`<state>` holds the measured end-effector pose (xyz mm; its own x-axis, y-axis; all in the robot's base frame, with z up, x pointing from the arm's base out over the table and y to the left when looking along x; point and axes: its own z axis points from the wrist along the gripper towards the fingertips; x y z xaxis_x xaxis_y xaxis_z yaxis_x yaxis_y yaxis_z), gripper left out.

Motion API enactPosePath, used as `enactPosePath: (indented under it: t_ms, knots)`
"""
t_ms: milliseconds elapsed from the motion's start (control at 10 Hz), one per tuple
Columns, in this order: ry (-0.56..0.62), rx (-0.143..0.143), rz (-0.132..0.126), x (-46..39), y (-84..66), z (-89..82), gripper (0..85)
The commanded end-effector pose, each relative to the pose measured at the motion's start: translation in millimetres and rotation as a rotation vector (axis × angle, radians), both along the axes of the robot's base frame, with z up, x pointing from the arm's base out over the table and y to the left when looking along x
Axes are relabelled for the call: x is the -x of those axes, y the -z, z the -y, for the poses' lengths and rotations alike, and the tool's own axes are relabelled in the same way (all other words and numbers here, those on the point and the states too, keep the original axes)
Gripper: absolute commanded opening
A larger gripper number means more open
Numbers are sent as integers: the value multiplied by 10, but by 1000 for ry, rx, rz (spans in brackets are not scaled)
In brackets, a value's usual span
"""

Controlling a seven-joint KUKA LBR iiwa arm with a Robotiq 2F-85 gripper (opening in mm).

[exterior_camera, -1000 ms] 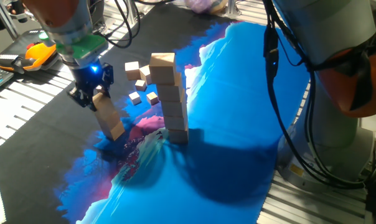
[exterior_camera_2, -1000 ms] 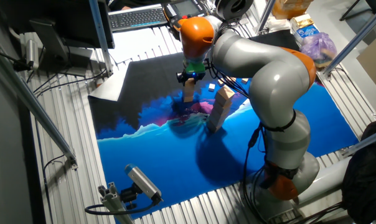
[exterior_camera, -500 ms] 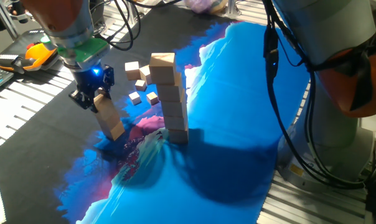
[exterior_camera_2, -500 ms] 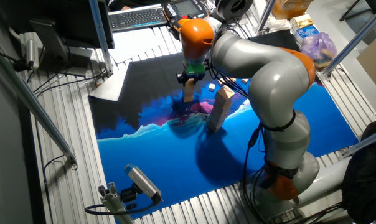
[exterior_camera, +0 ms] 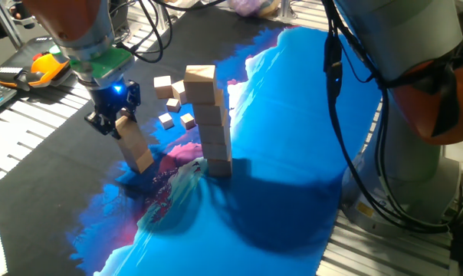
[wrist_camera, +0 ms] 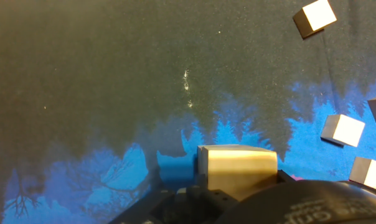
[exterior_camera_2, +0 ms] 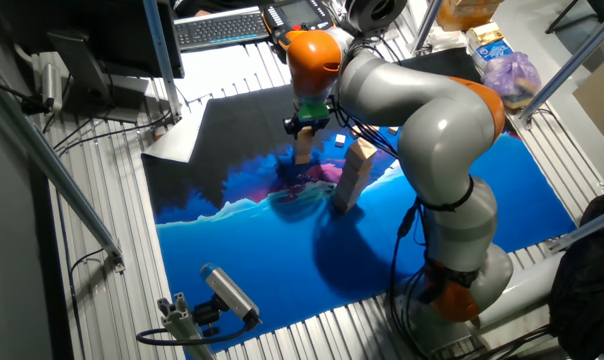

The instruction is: Stack the blocks in a vertical line of five

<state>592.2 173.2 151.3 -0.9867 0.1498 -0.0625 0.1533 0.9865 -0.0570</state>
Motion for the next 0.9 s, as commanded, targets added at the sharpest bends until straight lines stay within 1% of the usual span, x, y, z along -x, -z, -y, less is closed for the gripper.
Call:
enactPosePath:
  t_ms: [0,200,300,600,700,800]
  knots:
    - [5,3,0,1,2,1,340]
    - [14,11,1,1,2,1,340]
    - [17,14,1,1,1,1,510]
    - [29,21,3,0,-2,1,510]
    - [31,23,4,1,-5,-1,680]
    - [34,24,5,1,-4,-1,680]
